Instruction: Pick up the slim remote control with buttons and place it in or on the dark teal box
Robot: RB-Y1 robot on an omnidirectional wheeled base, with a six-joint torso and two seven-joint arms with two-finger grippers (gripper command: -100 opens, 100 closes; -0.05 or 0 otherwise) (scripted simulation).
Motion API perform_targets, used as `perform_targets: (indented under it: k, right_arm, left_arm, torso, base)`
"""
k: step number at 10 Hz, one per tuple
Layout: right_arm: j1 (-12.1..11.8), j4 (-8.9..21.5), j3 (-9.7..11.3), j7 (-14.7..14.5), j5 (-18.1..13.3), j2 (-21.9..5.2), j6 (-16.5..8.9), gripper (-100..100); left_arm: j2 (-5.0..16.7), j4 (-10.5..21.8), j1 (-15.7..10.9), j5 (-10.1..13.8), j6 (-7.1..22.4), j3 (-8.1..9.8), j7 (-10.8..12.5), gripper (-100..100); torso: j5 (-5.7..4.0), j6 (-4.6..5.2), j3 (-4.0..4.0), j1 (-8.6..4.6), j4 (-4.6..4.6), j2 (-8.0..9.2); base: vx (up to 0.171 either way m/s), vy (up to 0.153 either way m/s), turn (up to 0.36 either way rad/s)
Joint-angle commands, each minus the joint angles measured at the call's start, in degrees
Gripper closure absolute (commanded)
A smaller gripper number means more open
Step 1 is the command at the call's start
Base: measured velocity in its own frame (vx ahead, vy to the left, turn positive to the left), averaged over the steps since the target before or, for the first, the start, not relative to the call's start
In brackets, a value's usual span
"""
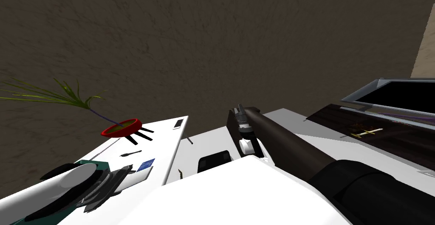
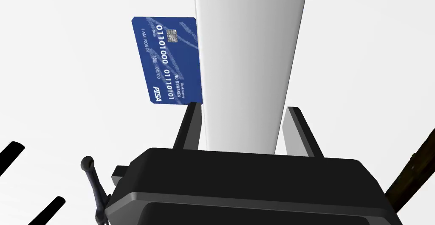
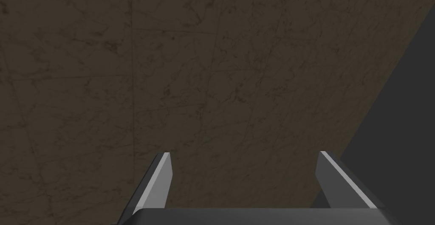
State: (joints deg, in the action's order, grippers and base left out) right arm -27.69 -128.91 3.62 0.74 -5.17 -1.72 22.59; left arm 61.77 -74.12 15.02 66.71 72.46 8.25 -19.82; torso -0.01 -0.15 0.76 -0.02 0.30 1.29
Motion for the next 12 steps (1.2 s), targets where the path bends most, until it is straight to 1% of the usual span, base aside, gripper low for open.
perform_targets:
  k: [1, 2, 4, 5, 6, 7, 8, 10, 11, 12]
  right_arm:
    - [0.0, 0.0, 0.0, 0.0, 0.0, 0.0, 0.0, 0]
    - [0.0, 0.0, 0.0, 0.0, 0.0, 0.0, 0.0, 0]
    - [0.0, 0.0, 0.0, 0.0, 0.0, 0.0, 0.0, 0]
    - [0.0, 0.0, 0.0, 0.0, 0.0, 0.0, 0.0, 0]
    - [0.0, 0.0, 0.0, 0.0, 0.0, 0.0, 0.0, 0]
    - [0.0, 0.0, 0.0, 0.0, 0.0, 0.0, 0.0, 0]
    - [0.0, 0.0, 0.0, 0.0, 0.0, 0.0, 0.0, 0]
    - [0.0, 0.0, 0.0, 0.0, 0.0, 0.0, 0.0, 0]
    - [0.0, 0.0, 0.0, 0.0, 0.0, 0.0, 0.0, 0]
    - [0.0, 0.0, 0.0, 0.0, 0.0, 0.0, 0.0, 0]
  left_arm:
    - [0.8, 2.7, 2.2, 2.5, -0.6, 0.95, 0.9, 100]
    - [0.8, 2.7, 2.2, 2.5, -0.6, 0.95, 0.9, 100]
    - [1.7, 6.1, 5.4, 5.5, -1.2, 2.27, 2.3, 100]
    - [1.7, 6.1, 5.5, 5.5, -1.2, 2.27, 2.3, 100]
    - [2.2, 7.9, 7.2, 7.0, -1.5, 2.98, 3.1, 100]
    - [2.7, 9.8, 9.0, 8.4, -1.7, 3.73, 3.9, 100]
    - [2.7, 9.8, 9.0, 8.4, -1.7, 3.73, 3.9, 100]
    - [3.8, 13.0, 12.5, 11.2, -2.0, 5.35, 5.6, 100]
    - [3.8, 13.6, 12.5, 11.2, -2.0, 5.35, 5.6, 100]
    - [4.4, 15.6, 14.3, 12.5, -2.1, 6.22, 6.5, 100]
  torso:
    - [0.00, 0.00, 0.00, 0.00, 0.00, 0.00]
    - [-0.06, -0.04, 0.00, 0.10, 0.00, -0.02]
    - [-0.03, -0.09, -0.05, 0.16, -0.03, -0.08]
    - [-0.04, -0.09, -0.01, 0.23, -0.02, 0.00]
    - [-0.04, -0.12, -0.05, 0.18, -0.02, -0.11]
    - [-0.06, -0.09, -0.10, 0.17, -0.05, -0.18]
    - [-0.06, -0.04, -0.09, 0.14, -0.05, -0.15]
    - [-0.09, -0.08, -0.14, 0.17, -0.06, -0.26]
    - [-0.11, -0.03, -0.13, 0.38, -0.04, -0.26]
    - [-0.05, -0.08, -0.14, 0.41, -0.04, -0.28]
  base:
    - [-0.314, 0.006, -0.344]
    - [-0.260, -0.003, -0.118]
    - [-0.313, 0.007, -0.299]
    - [-0.283, -0.013, -0.172]
    - [-0.265, -0.017, -0.219]
    - [-0.297, -0.022, -0.408]
    - [-0.260, -0.034, -0.217]
    - [-0.269, -0.004, -0.373]
    - [-0.267, 0.012, -0.276]
    - [-0.313, 0.029, -0.360]
